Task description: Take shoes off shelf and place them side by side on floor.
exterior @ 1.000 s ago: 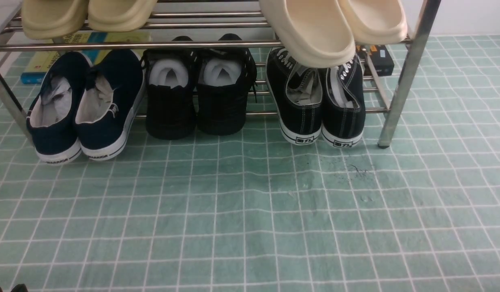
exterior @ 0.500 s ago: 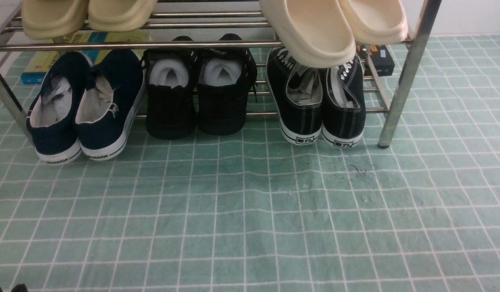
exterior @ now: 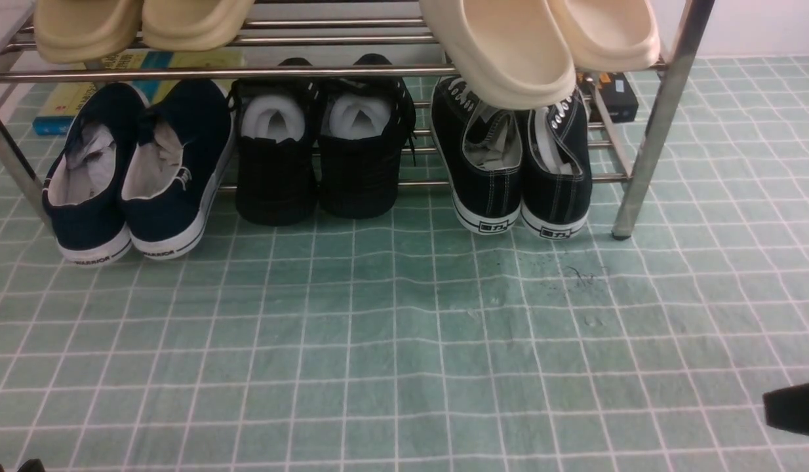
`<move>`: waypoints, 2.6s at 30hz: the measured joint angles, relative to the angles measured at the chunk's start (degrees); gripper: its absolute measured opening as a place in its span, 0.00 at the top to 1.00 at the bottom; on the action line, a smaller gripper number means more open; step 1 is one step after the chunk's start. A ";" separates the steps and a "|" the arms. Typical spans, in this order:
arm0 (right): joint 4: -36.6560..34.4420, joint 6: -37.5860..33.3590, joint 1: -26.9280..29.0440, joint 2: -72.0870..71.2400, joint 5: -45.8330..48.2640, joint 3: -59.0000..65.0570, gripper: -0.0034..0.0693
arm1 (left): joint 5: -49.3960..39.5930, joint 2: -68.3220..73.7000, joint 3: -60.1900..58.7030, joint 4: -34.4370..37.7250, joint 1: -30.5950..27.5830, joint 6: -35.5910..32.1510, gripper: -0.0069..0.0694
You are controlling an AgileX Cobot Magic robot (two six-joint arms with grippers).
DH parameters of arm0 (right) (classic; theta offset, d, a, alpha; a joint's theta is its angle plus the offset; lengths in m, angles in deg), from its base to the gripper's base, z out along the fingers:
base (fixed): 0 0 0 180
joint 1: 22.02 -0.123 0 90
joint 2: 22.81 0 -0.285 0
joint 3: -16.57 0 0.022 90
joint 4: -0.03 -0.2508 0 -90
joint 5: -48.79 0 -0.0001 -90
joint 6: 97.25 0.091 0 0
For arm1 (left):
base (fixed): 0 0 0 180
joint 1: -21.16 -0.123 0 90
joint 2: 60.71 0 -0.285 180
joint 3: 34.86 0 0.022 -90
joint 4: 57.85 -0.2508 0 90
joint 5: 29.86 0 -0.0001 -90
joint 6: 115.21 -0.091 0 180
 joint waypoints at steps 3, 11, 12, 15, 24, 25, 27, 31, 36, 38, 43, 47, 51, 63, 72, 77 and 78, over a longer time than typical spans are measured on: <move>-5.54 -4.70 0.00 5.69 0.77 -2.96 0.95 | 0.00 0.00 0.00 0.00 0.00 0.00 0.60; -6.86 -2.88 -10.81 20.62 4.48 -19.15 0.95 | 0.00 0.00 0.00 0.00 0.00 0.00 0.60; -6.17 -1.90 -11.30 21.01 4.46 -19.62 0.95 | 0.00 0.00 0.00 0.00 0.00 0.00 0.60; 2.10 7.04 -20.28 28.29 3.65 -28.83 0.95 | 0.00 0.00 0.00 0.00 0.00 0.00 0.60; 25.38 23.82 -33.93 44.83 5.33 -54.01 0.85 | 0.00 0.00 0.00 0.00 0.00 0.00 0.60; 27.68 25.03 -34.94 46.74 5.43 -56.84 0.81 | 0.00 0.00 0.00 0.00 0.00 0.00 0.60; 31.53 27.28 -36.31 50.55 5.45 -61.56 0.72 | 0.00 0.00 0.00 0.00 0.00 0.00 0.60; 38.33 30.72 -37.09 57.08 4.87 -69.87 0.53 | 0.00 0.00 0.00 0.00 0.00 0.00 0.60; 46.06 32.17 -37.09 62.30 3.04 -74.67 0.40 | 0.00 0.00 0.00 0.00 0.00 0.00 0.60; 48.17 32.38 -37.09 63.76 1.96 -75.08 0.38 | 0.00 0.00 0.00 0.00 0.00 0.00 0.60; 52.04 33.42 -37.09 66.75 -0.86 -75.25 0.37 | 0.00 0.00 0.00 0.00 0.00 0.00 0.60; 54.36 35.40 -37.09 68.11 -1.42 -75.25 0.37 | 0.00 0.00 0.00 0.00 0.00 0.00 0.60; 56.21 38.52 -37.21 68.29 -1.92 -75.25 0.37 | 0.00 0.00 0.00 0.00 0.00 0.00 0.60; 54.43 39.40 -37.26 67.42 -0.28 -75.25 0.38 | 0.00 0.00 0.00 0.00 0.00 0.00 0.60; 50.01 39.47 -37.21 63.36 2.62 -75.25 0.39 | 0.00 0.00 0.00 0.00 0.00 0.00 0.60; 48.31 38.98 -37.21 61.27 5.25 -75.25 0.39 | 0.00 0.00 0.00 0.00 0.00 0.00 0.60; 47.46 38.40 -37.21 60.62 6.30 -75.25 0.39 | 0.00 0.00 0.00 0.00 0.00 0.00 0.60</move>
